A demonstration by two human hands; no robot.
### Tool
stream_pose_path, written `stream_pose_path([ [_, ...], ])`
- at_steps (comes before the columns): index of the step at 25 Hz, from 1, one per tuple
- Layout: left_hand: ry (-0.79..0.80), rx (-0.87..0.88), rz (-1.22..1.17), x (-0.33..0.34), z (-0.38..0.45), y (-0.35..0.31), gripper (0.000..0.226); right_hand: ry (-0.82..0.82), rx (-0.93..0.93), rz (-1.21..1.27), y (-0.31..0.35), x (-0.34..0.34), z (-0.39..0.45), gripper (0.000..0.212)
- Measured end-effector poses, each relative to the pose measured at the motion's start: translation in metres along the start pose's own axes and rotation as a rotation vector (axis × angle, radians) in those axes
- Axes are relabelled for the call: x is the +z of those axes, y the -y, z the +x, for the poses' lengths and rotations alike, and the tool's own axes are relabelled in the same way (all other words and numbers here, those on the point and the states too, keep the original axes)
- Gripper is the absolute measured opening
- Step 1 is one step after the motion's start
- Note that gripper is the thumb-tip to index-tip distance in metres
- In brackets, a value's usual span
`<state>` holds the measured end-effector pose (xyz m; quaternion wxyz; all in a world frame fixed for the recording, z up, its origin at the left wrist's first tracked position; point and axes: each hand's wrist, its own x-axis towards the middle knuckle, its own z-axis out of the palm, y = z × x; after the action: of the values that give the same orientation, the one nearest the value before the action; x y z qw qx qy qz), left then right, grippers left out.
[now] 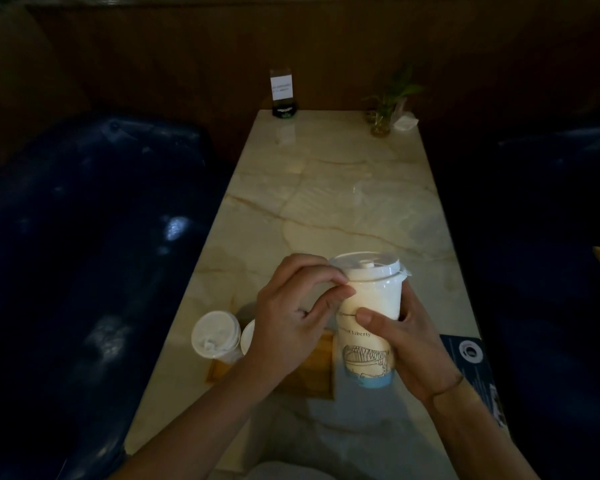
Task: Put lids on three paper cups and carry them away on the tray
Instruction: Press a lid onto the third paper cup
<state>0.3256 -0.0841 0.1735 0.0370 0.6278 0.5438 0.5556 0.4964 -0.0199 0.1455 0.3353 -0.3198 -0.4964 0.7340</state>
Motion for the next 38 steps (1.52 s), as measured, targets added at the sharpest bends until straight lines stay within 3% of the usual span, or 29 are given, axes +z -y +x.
stream_pose_path([
  [6,0.132,-0.179,-0.119,-0.007,0.019,-0.006,0.010,-0.078,-0.088,-0.124,0.004,-0.004,0.004,0.077],
  [15,0.270,-0.154,-0.106,-0.009,0.043,-0.009,0.012,-0.102,-0.138,-0.185,0.007,0.003,0.002,0.075],
  [22,0.248,-0.106,-0.094,-0.007,0.046,-0.013,0.011,-0.186,-0.156,-0.374,0.007,0.011,0.000,0.095],
  [38,0.235,-0.254,-0.173,-0.001,0.036,-0.010,0.010,-0.211,-0.135,-0.399,0.007,0.014,-0.003,0.083],
])
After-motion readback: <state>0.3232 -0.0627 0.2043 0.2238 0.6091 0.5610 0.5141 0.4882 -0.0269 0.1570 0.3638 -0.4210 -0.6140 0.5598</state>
